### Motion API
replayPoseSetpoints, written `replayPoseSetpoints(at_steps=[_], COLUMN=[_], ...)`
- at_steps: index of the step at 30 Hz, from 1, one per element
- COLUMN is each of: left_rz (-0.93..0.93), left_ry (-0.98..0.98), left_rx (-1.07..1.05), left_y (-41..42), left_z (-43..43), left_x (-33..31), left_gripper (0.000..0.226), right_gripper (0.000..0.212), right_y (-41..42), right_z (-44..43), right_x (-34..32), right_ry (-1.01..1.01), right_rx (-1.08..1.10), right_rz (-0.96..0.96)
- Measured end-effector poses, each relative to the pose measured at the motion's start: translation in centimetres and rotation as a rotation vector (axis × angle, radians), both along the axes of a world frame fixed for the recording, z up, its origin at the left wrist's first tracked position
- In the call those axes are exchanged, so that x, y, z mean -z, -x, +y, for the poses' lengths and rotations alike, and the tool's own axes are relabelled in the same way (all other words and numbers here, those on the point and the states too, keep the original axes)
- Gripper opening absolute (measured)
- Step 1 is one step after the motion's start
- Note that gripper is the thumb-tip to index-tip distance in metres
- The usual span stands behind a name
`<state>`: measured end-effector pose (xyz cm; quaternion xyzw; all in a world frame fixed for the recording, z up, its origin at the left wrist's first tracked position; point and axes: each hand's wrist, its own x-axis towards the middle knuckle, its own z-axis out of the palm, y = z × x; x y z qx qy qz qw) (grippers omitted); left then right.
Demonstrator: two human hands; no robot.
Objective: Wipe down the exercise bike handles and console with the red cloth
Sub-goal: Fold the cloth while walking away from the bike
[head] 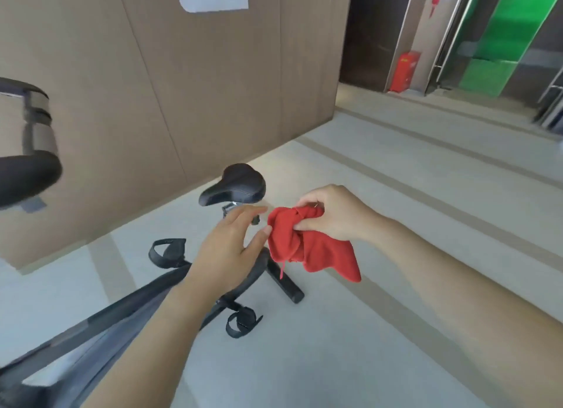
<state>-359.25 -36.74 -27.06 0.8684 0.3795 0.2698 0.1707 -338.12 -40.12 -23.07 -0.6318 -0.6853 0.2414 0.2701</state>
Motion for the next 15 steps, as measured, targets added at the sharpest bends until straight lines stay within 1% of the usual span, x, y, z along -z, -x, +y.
replayPoseSetpoints(at_steps=[2,5,7,10,15], left_rz=[0.013,0.022,0.022,0.039,0.043], left_ry=[0.079,0.15,0.189,0.22,0.264], left_rx=[0.05,0.148,0.204,0.272,0.354], left_y=[-3.3,-7.8,-10.5,-14.9,-22.9], left_z=[-0.5,-0.4,0.4,2.4,7.3], left_x=[1.8,3.6,4.6,5.8,8.0], left_gripper=[0.055,0.048,0.043,0.046,0.046], right_gripper=[0.018,0.019,0.021,0.02,0.021], right_y=[-3.1,-7.1,-9.3,-12.7,-19.0], right_z=[-1.4,-2.6,-2.8,-2.3,0.9], right_x=[2.0,4.8,6.2,7.6,9.7], right_ry=[0.089,0.146,0.141,0.12,0.071], right_rx=[0.04,0.131,0.196,0.276,0.385], right_rz=[0.033,0.089,0.131,0.18,0.137])
